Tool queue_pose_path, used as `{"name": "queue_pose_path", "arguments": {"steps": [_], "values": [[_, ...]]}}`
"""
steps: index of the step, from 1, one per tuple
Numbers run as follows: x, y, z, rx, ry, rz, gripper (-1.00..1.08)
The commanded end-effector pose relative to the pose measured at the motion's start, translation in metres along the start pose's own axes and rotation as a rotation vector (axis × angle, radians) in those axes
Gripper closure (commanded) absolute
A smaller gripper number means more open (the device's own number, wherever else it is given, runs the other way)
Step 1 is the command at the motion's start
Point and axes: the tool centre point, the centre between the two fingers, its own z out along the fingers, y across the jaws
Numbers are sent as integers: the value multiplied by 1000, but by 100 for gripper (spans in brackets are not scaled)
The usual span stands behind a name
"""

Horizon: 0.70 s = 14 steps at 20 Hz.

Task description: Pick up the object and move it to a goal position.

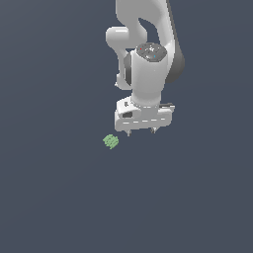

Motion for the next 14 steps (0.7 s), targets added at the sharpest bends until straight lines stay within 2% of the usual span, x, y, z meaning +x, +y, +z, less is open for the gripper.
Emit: {"name": "queue_pose_path", "arguments": {"steps": [1,14], "values": [[0,0,0,0,0,0,-92],[8,16,-16,15,33,28,-92]]}}
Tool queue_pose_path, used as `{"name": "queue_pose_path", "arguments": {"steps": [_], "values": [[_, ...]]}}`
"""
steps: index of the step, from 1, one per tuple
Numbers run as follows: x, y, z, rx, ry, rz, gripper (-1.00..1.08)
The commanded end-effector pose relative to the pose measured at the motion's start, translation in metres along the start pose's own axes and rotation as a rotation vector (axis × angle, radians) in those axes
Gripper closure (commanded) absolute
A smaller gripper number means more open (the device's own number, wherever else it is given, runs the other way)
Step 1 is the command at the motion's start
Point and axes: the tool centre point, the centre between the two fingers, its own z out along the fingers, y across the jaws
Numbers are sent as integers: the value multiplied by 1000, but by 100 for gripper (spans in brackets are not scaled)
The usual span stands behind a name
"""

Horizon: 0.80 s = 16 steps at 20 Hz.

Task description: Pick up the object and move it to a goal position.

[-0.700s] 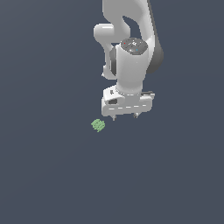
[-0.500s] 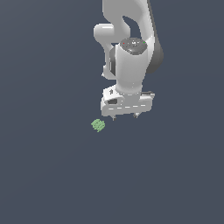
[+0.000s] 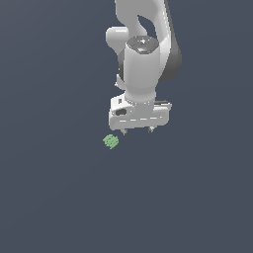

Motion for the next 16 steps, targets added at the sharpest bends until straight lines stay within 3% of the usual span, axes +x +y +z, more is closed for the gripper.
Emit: {"name": "queue_pose_path", "arguments": {"steps": [1,16], "values": [[0,0,0,0,-1,-1,-92],[-15,26,27,-8,-19,-147,-92]]}}
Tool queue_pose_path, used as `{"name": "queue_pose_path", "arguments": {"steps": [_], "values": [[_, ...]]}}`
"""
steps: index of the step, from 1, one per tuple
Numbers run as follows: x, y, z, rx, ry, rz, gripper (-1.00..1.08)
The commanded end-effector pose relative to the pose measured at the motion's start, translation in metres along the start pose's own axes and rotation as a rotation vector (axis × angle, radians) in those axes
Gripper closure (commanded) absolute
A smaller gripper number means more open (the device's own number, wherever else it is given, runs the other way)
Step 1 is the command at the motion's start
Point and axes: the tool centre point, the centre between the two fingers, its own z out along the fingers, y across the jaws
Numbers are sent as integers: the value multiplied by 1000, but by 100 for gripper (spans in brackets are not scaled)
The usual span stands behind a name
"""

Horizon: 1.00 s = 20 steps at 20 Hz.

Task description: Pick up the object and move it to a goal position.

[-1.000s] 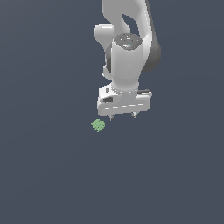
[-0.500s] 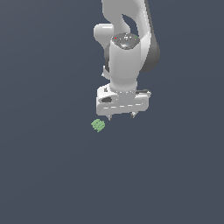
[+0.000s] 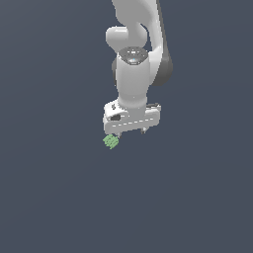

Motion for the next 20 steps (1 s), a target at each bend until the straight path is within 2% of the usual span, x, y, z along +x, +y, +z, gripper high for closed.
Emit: {"name": "queue_pose_path", "arguments": {"steps": [1,20], "values": [[-6,7,8,-2,-6,-42,-92],[-66,63,76,8,-56,-449,-92]]}}
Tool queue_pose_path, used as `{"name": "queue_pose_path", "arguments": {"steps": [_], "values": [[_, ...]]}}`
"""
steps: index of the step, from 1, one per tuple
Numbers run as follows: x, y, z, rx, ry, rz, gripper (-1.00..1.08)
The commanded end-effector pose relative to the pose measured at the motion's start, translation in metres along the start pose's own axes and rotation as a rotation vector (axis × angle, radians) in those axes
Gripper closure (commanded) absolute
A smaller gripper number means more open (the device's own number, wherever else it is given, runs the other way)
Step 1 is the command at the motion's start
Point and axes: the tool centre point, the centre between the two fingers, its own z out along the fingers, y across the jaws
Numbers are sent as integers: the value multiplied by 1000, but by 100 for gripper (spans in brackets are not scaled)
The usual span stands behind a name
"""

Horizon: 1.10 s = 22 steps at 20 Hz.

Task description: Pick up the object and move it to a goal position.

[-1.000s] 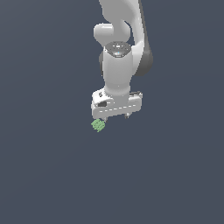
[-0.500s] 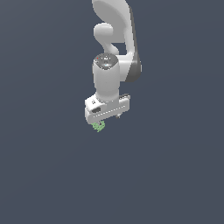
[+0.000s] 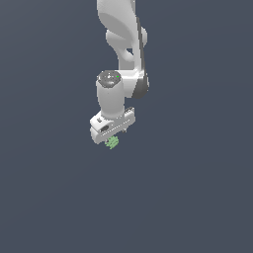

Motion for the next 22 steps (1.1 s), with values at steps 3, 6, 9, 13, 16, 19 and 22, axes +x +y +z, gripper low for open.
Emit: {"name": "queue_pose_path", "arguments": {"steps": [3,6,9,13,16,19,22], "values": [[-16,3,14,6,-8,-89,-92],[-25,5,21,10,-11,-135,-92],[-32,6,27,13,-14,-170,-92],[-37,6,32,16,-16,-202,-92],[-40,6,34,18,-17,-214,-92],[-40,6,34,18,-17,-212,-92],[-40,6,37,18,-17,-212,-92]]}}
